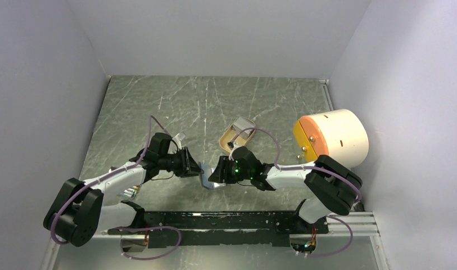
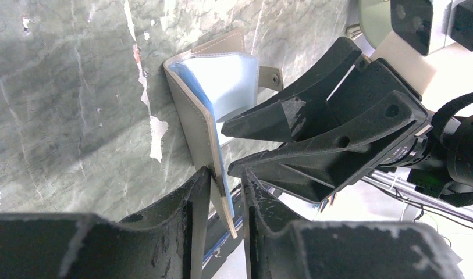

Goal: Put the credit cards into the card holder
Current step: Insert the credit card into the card holder, then turn over the card slot in the card holder.

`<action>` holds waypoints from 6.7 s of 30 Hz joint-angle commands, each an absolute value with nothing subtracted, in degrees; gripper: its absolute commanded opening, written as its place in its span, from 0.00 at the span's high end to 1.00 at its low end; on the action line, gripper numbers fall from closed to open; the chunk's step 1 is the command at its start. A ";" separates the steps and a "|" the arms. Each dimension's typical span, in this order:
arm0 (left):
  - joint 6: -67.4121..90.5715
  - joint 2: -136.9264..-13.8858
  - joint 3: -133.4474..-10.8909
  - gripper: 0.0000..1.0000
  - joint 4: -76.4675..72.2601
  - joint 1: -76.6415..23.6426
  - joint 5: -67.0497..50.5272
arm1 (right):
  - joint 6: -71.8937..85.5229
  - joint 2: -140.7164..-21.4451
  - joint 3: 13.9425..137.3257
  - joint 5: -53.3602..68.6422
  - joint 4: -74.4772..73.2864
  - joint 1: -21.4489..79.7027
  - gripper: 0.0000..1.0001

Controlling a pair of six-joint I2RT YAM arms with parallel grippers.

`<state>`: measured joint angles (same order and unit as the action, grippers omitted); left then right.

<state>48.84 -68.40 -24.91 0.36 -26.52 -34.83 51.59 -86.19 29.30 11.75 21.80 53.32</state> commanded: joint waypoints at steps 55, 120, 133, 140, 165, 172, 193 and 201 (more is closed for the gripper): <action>47.17 -77.49 -32.21 0.91 -0.82 -33.98 -30.91 | 51.04 -83.82 23.78 3.84 21.16 51.23 0.58; 46.23 -78.58 -40.72 0.91 13.32 -38.14 -23.54 | 52.19 -81.39 27.27 8.31 20.57 52.82 0.42; 46.22 -78.22 -40.41 0.91 13.39 -38.14 -23.46 | 51.55 -78.85 26.20 5.56 17.58 52.87 0.43; 46.32 -78.05 -40.22 0.91 13.37 -38.12 -23.41 | 51.46 -78.48 25.76 5.20 17.29 52.83 0.43; 46.23 -78.32 -40.47 0.91 13.65 -38.14 -23.47 | 47.37 -74.23 27.58 0.54 6.62 52.91 0.41; 45.99 -78.39 -40.60 0.91 13.77 -38.14 -23.47 | 45.48 -75.67 29.65 -0.24 4.76 52.91 0.41; 47.25 -79.04 -38.41 0.91 11.23 -38.14 -24.18 | 39.81 -79.66 37.87 -7.46 -5.18 57.18 0.35; 48.29 -79.54 -37.07 0.91 9.53 -38.13 -24.89 | 39.03 -80.07 40.08 -7.39 -7.23 58.48 0.33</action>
<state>47.59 -78.83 -37.82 11.33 -37.63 -23.77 40.14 -79.66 38.26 -6.24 -5.23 57.74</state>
